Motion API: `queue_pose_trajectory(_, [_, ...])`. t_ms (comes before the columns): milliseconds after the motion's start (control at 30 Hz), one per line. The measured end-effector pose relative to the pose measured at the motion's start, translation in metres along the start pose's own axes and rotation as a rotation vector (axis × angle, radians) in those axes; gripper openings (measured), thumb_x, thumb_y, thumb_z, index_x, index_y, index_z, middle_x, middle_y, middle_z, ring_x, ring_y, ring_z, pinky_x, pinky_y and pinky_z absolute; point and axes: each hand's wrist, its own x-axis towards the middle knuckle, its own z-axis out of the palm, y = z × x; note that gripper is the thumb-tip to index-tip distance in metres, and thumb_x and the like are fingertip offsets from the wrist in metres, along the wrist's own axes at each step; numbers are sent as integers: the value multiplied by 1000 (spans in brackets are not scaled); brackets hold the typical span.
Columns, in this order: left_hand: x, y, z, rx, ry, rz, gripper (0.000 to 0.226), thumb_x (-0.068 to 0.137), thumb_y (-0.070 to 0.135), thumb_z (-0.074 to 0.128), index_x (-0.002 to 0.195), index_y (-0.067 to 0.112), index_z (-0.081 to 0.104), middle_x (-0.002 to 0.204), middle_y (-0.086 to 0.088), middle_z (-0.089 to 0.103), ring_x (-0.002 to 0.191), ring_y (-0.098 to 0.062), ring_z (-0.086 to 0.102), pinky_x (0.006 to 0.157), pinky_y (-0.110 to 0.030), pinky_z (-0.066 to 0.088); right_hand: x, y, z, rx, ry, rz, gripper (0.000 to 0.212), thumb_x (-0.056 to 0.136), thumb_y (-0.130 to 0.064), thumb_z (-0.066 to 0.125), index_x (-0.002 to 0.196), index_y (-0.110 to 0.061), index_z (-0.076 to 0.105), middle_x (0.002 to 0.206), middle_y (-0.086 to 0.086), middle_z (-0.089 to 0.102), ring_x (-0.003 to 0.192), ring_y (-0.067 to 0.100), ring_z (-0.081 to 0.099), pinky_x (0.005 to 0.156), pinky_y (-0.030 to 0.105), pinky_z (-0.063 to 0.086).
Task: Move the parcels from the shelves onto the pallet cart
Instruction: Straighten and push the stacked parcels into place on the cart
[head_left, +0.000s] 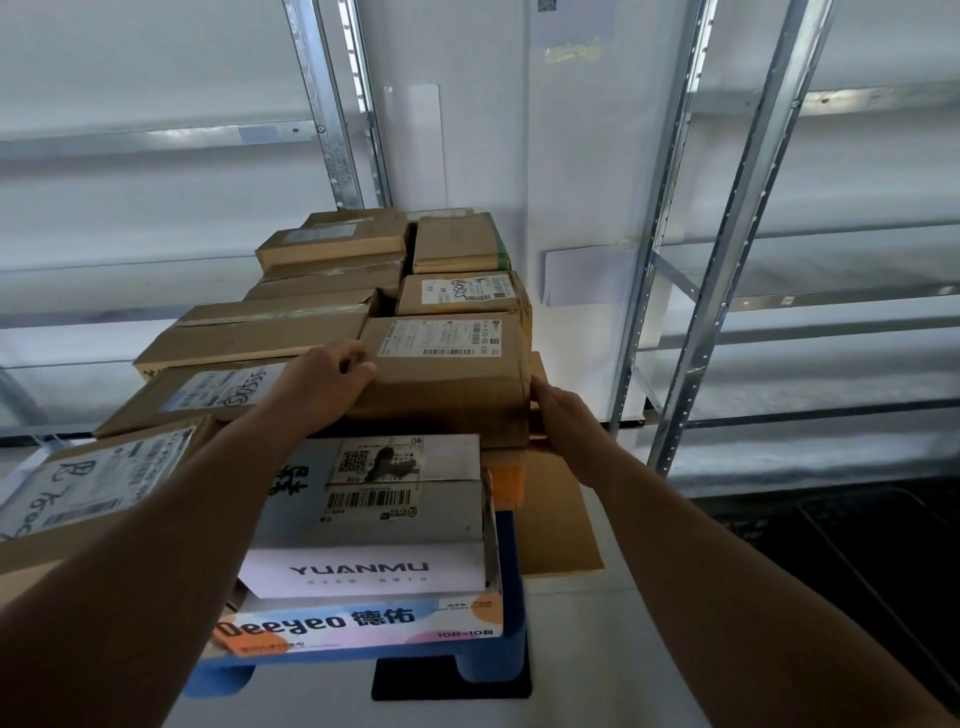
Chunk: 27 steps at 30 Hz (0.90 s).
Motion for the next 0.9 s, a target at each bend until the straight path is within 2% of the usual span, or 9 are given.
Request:
queue_pose_trajectory(167, [1, -2, 1, -58, -81, -65, 48, 96, 38, 43, 139, 19, 37, 132, -13, 48, 103, -19, 44, 83, -34, 34, 1, 9, 0, 19, -19, 94, 45, 100, -47, 30, 124, -14, 50, 126, 15, 52, 117, 31, 50, 87, 38, 47])
queue_pose_trajectory(333, [2, -3, 5, -32, -96, -147, 54, 96, 44, 38, 145, 22, 28, 144, -13, 37, 126, -30, 38, 94, -40, 32, 1, 19, 3, 72, -71, 154, 49, 99, -49, 31, 129, -13, 47, 125, 16, 55, 115, 30, 54, 101, 48, 43])
queue_pose_trajectory(467, [-2, -1, 4, -43, -77, -153, 51, 97, 42, 39, 143, 20, 32, 141, -15, 39, 120, -29, 42, 92, -39, 33, 1, 17, 2, 70, -88, 146, 49, 100, -48, 31, 130, -13, 46, 125, 14, 54, 114, 29, 53, 93, 44, 47])
queue_pose_trajectory(533, [-7, 0, 2, -78, -38, -128, 47, 97, 41, 40, 139, 19, 38, 135, -14, 44, 108, -23, 44, 85, -35, 33, -3, 17, 2, 47, -82, 122, 50, 99, -48, 32, 130, -12, 47, 118, 10, 56, 105, 23, 56, 77, 33, 48])
queue_pose_trajectory(600, [-15, 1, -3, -105, 27, -120, 49, 96, 42, 40, 140, 20, 37, 139, -12, 43, 116, -24, 43, 91, -36, 33, -8, 17, 2, 13, -40, 65, 49, 100, -44, 32, 125, -7, 52, 98, 5, 58, 86, 15, 56, 66, 25, 45])
queue_pose_trajectory(667, [-26, 0, -12, -175, 119, -113, 50, 95, 45, 39, 140, 23, 37, 141, -12, 43, 124, -29, 41, 101, -44, 34, -12, 19, 2, -37, 9, -8, 47, 101, -40, 32, 109, -1, 58, 84, 4, 55, 76, 12, 54, 69, 24, 44])
queue_pose_trajectory(700, [-34, -1, -16, -218, 170, -85, 49, 94, 46, 39, 138, 24, 38, 138, -12, 46, 122, -29, 44, 102, -48, 36, -15, 19, 4, -73, 27, -38, 42, 102, -38, 32, 98, -6, 59, 84, 4, 55, 78, 12, 54, 72, 26, 44])
queue_pose_trajectory(800, [-65, -6, -27, -340, 316, 1, 41, 94, 48, 40, 132, 32, 44, 120, -7, 57, 108, -26, 55, 92, -52, 46, -24, 22, 10, -174, 66, -98, 35, 103, -37, 31, 87, -18, 56, 91, 5, 59, 85, 13, 56, 78, 30, 45])
queue_pose_trajectory(900, [-95, -8, -32, -475, 420, 39, 33, 94, 46, 45, 126, 36, 50, 101, 4, 63, 94, -19, 62, 84, -47, 52, -33, 27, 16, -147, 159, -148, 34, 101, -38, 34, 79, -24, 55, 76, -6, 59, 73, 4, 59, 67, 24, 40])
